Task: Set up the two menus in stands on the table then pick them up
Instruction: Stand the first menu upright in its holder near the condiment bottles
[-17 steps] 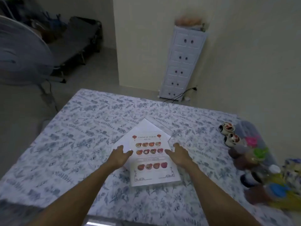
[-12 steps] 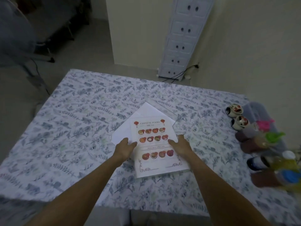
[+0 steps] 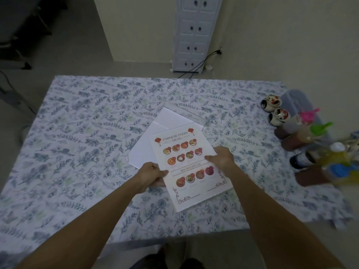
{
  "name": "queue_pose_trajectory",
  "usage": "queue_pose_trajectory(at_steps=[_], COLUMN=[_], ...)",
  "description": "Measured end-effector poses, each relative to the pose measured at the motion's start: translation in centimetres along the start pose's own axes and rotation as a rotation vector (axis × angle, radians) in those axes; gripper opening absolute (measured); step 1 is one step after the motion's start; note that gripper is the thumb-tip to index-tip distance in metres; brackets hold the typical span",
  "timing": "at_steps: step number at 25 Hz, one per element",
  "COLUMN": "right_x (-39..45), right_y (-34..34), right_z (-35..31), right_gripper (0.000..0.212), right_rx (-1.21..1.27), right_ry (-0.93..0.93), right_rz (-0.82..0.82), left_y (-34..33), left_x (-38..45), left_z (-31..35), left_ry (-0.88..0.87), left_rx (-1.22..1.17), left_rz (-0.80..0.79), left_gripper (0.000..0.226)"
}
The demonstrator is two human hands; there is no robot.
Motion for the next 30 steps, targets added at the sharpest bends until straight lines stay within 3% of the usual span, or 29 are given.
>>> queue_pose_trajectory(at_steps=[5, 12, 18, 30], right_x=[-1.1, -0.3, 3.8, 7.4], right_y=[3.7, 12.8, 17.3, 18.3], right_z=[3.0, 6.6, 9.2, 11.8], right_gripper=[0.051, 0.036, 0.046, 0.038], right_rx=[0.154, 0.26, 0.286, 0.229], right_ry=[-0.039, 0.144, 0.211, 0.256], right_rz=[-0.057, 0.039, 0.179, 0.166], left_y=[-1.9, -10.1, -17.3, -21.6], left_x=[-1.6, -1.0, 1.4, 3.5], left_z=[0.4, 5.0, 5.0, 4.4], left_ry=[-0.024, -0.403, -0.62, -0.634], left_rx=[0.03, 0.163, 0.162, 0.158], left_rz=[-0.153, -0.171, 0.007, 0.198], left_gripper=[0.026, 0.029, 0.032, 0.029])
Point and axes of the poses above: each hand's wrist, its own x-axis towards the middle knuckle, its own y-axis out of the back of the hand, z = x × y, the point moved 1 cm from there along x, towards the middle knuckle, and after that the axes turned 11 degrees about -x, right-handed, at the moved point
